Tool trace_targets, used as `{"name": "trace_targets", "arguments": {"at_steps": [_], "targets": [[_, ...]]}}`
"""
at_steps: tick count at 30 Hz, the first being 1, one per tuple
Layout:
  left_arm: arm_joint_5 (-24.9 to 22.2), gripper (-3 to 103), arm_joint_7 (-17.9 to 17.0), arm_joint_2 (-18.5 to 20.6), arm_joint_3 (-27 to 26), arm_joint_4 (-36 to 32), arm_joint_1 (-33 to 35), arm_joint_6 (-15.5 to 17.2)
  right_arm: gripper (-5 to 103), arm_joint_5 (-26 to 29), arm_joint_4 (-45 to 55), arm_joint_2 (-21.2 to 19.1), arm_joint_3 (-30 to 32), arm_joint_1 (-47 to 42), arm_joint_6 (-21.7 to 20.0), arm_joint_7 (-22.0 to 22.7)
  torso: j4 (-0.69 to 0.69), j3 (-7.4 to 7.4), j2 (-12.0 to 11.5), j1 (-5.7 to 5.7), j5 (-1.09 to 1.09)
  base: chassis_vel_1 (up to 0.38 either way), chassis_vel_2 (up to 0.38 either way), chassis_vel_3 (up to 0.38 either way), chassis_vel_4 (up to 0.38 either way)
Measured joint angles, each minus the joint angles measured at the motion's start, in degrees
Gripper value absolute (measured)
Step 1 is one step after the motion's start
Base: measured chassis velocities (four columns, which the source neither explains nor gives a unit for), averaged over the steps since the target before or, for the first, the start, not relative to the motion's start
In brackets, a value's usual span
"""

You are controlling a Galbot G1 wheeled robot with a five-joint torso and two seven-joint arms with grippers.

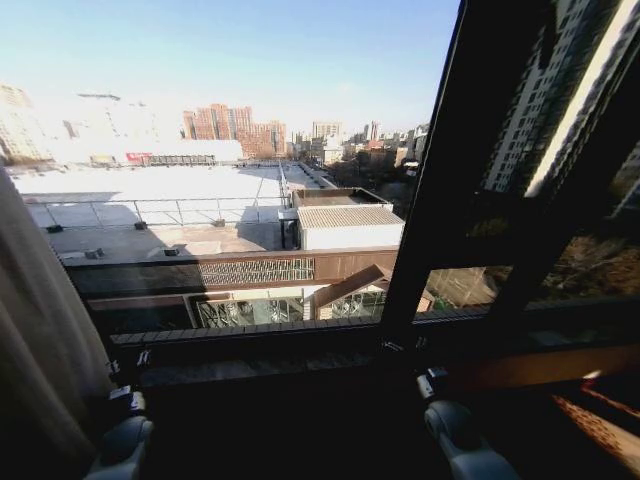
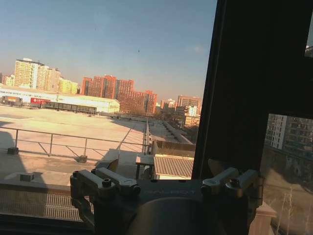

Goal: Open the curtains by pulling them apart, changing their state from closed to fully open.

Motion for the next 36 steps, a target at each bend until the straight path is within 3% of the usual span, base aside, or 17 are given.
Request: {"name": "trace_targets", "arguments": {"at_steps": [1,5,8,19,36], "targets": [[0.00,73,0.00,0.00,0.00,0.00,0.00,0.00,100,0.00,0.00,0.00,0.00,0.00,0.00,0.00,0.00,0.00,0.00,0.00,0.00,0.000,0.000,0.000,0.000],[-6.83,94,10.66,-1.60,-1.50,-3.94,3.47,-1.03,100,0.00,0.00,0.00,0.00,0.00,0.00,0.00,0.00,0.00,0.00,0.00,0.00,0.000,0.000,0.000,0.000],[-8.99,100,12.94,-2.59,-2.25,-5.39,4.88,-2.01,100,0.00,0.00,0.00,0.00,0.00,0.00,0.00,0.01,0.00,0.00,0.00,0.00,0.000,0.000,0.000,0.000],[-6.51,100,11.62,-4.31,-1.26,-6.18,5.38,-4.27,100,0.00,0.00,0.00,0.00,0.00,0.00,0.00,0.00,0.01,0.00,0.00,0.00,0.000,0.000,0.000,0.000],[-6.04,100,11.69,-4.14,-1.19,-6.18,5.31,-4.40,100,0.00,0.00,0.00,0.00,0.00,0.00,0.00,0.00,0.01,0.00,0.00,0.00,0.000,0.000,0.000,0.000]]}}
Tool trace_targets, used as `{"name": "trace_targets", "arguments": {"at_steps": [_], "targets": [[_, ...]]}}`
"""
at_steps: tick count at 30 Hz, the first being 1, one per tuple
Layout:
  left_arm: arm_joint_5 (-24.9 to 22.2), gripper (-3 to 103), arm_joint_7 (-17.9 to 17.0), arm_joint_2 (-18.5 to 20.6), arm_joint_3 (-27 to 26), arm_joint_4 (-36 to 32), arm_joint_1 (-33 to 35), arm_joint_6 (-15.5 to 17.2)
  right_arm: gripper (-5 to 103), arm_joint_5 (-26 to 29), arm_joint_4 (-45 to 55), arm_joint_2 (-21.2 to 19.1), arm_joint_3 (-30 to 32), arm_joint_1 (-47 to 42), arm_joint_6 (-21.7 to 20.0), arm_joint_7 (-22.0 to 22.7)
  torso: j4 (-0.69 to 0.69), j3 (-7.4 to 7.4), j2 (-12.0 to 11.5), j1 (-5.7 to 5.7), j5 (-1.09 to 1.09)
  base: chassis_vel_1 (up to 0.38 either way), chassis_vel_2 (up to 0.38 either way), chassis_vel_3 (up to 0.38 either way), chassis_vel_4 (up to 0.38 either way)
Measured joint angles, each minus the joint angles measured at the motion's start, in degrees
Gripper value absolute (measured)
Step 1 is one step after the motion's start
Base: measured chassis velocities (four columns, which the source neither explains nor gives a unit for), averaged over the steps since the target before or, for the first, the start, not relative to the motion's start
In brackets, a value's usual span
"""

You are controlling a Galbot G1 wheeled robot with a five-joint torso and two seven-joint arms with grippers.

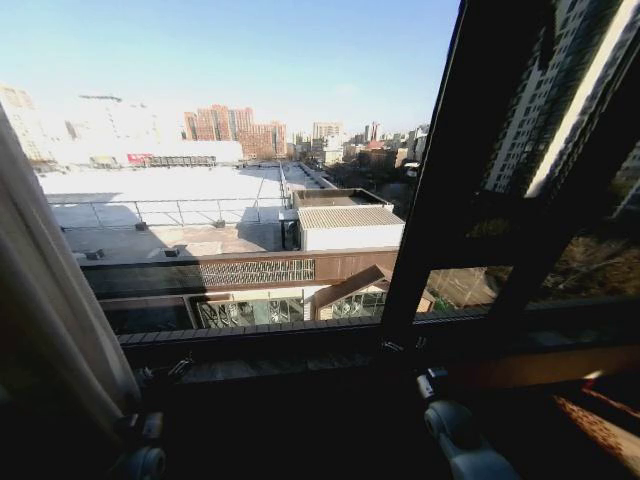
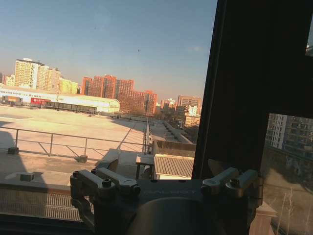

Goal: Open the curtains by pulling them apart, changing their state from closed to fully open.

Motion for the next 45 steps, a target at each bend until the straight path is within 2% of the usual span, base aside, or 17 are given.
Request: {"name": "trace_targets", "arguments": {"at_steps": [16,45], "targets": [[0.01,100,-0.04,0.07,-0.01,0.10,-0.05,0.00,100,0.00,0.00,0.00,-0.01,0.00,0.00,0.00,0.01,0.00,-0.01,0.00,-0.01,-0.075,-0.077,0.073,0.070],[0.01,100,-0.06,0.08,0.00,0.14,-0.07,0.07,100,0.00,0.00,0.00,0.00,0.00,0.00,0.00,0.01,0.00,-0.01,0.00,0.00,-0.332,-0.327,0.332,0.332]]}}
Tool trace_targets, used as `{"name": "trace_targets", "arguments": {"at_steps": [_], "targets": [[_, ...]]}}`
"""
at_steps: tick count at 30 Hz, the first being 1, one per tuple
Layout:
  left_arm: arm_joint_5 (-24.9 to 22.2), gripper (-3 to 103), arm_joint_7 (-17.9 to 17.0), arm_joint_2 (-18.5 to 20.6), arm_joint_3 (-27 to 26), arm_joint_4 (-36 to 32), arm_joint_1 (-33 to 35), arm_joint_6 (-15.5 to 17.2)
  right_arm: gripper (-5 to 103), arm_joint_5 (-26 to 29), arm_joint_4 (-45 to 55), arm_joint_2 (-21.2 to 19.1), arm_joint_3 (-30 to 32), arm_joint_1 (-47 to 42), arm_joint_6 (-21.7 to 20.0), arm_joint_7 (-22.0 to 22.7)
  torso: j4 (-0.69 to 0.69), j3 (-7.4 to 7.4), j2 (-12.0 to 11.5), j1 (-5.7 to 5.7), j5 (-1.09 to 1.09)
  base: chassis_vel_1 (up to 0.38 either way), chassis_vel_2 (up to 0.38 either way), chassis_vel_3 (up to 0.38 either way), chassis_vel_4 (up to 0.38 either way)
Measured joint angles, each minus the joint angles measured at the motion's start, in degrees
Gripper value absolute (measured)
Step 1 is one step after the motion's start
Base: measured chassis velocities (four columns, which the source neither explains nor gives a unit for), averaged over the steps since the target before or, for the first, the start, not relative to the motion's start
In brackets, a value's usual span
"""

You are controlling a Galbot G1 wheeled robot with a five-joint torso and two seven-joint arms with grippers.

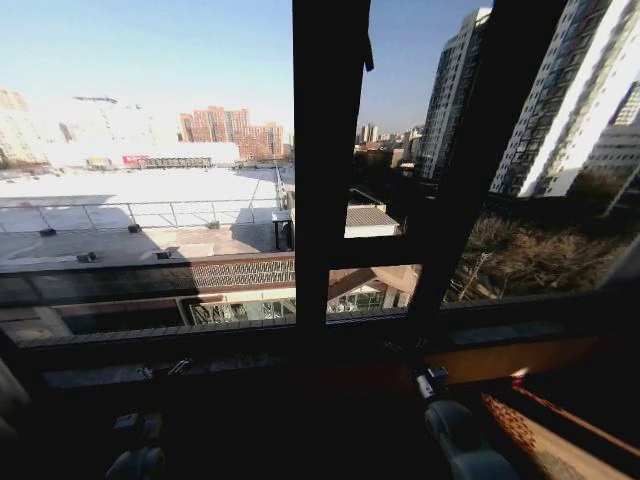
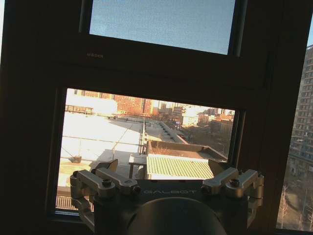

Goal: Open the curtains by pulling them apart, changing their state from closed to fully open.

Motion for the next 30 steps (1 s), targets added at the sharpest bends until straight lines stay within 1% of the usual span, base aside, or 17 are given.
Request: {"name": "trace_targets", "arguments": {"at_steps": [10,12,14,18,22,28,30], "targets": [[0.00,100,0.00,0.00,-0.01,0.00,0.00,0.00,100,0.00,0.00,0.00,0.00,0.00,0.00,0.00,0.00,0.00,0.00,0.01,-0.01,-0.345,-0.355,0.348,0.358],[0.00,100,0.00,0.00,-0.01,0.00,0.00,0.00,100,0.00,0.00,0.00,0.00,0.00,0.00,0.00,-0.01,0.00,0.00,0.00,0.03,-0.349,-0.375,0.346,0.340],[0.00,100,0.00,0.00,0.00,0.01,0.00,0.00,100,0.00,0.00,0.00,0.00,0.00,0.00,0.00,-0.01,0.00,0.00,0.01,-0.03,-0.348,-0.372,0.361,0.361],[0.00,100,0.00,0.00,-0.01,0.00,0.00,0.00,100,0.00,0.00,0.00,0.00,0.00,0.00,0.00,0.00,0.00,0.00,0.00,0.01,-0.347,-0.356,0.350,0.356],[0.00,100,0.00,0.00,-0.01,0.01,0.00,-0.01,100,0.00,0.00,0.00,0.00,0.00,0.00,0.00,0.00,0.00,0.00,0.01,-0.01,-0.346,-0.342,0.360,0.347],[0.00,100,0.00,0.00,-0.01,0.00,0.00,-0.01,100,0.00,0.00,0.00,0.00,0.00,0.00,0.00,-0.01,0.00,0.00,0.01,0.01,-0.363,-0.349,0.350,0.365],[0.00,100,0.00,0.00,-0.01,0.01,0.00,-0.01,100,0.00,0.00,0.00,0.00,0.00,0.00,0.00,-0.01,0.00,0.00,0.01,-0.01,-0.371,-0.369,0.371,0.365]]}}
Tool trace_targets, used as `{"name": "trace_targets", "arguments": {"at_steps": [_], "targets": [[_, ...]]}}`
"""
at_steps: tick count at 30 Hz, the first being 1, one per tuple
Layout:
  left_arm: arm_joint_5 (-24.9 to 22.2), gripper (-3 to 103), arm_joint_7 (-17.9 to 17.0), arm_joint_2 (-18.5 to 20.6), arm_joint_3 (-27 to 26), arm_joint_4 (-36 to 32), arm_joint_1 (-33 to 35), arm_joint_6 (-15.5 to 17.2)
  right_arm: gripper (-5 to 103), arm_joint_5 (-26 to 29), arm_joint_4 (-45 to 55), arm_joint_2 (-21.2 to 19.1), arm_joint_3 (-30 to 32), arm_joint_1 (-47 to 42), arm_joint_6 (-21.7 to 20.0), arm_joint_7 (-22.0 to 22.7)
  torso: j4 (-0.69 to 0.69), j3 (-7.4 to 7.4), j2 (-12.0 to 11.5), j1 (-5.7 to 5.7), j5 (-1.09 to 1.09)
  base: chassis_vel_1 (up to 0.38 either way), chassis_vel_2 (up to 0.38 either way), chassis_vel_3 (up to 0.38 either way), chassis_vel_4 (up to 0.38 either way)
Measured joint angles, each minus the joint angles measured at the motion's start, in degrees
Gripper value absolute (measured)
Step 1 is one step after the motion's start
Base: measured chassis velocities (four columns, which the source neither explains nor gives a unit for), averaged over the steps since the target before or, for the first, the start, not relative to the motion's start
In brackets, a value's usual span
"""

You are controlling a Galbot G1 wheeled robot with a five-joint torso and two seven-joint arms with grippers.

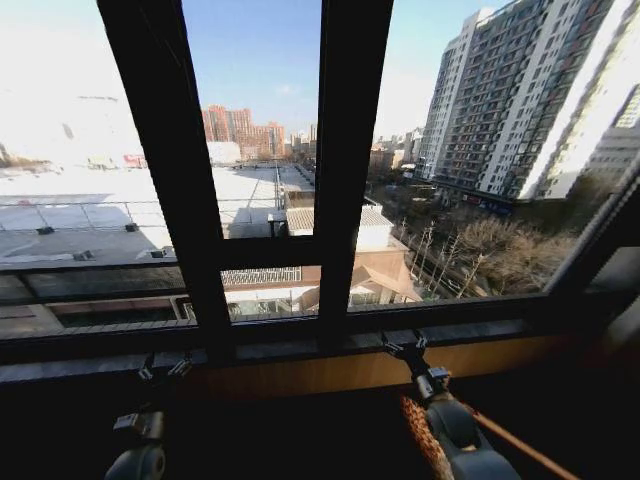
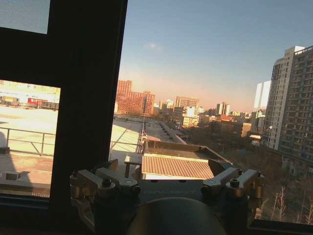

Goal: Open the curtains by pulling them apart, changing their state from closed to fully open.

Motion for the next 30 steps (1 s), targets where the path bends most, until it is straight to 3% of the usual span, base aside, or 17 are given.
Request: {"name": "trace_targets", "arguments": {"at_steps": [13,20,30], "targets": [[0.00,100,0.03,0.00,0.02,-0.01,0.00,0.00,100,0.00,-0.01,-0.02,0.02,0.00,0.00,0.01,-0.01,0.01,0.00,0.00,0.06,-0.284,-0.280,0.276,0.275],[0.00,100,-0.01,0.02,0.00,0.00,0.00,0.00,100,0.00,0.00,0.01,-0.01,0.00,0.00,0.00,0.02,0.00,0.00,0.01,-0.06,0.012,-0.015,-0.014,0.003],[0.00,100,-0.03,0.02,-0.01,0.00,-0.01,0.00,100,0.00,0.00,0.01,-0.02,0.00,0.00,0.00,-0.01,0.01,0.00,0.01,0.02,0.072,-0.068,-0.072,0.069]]}}
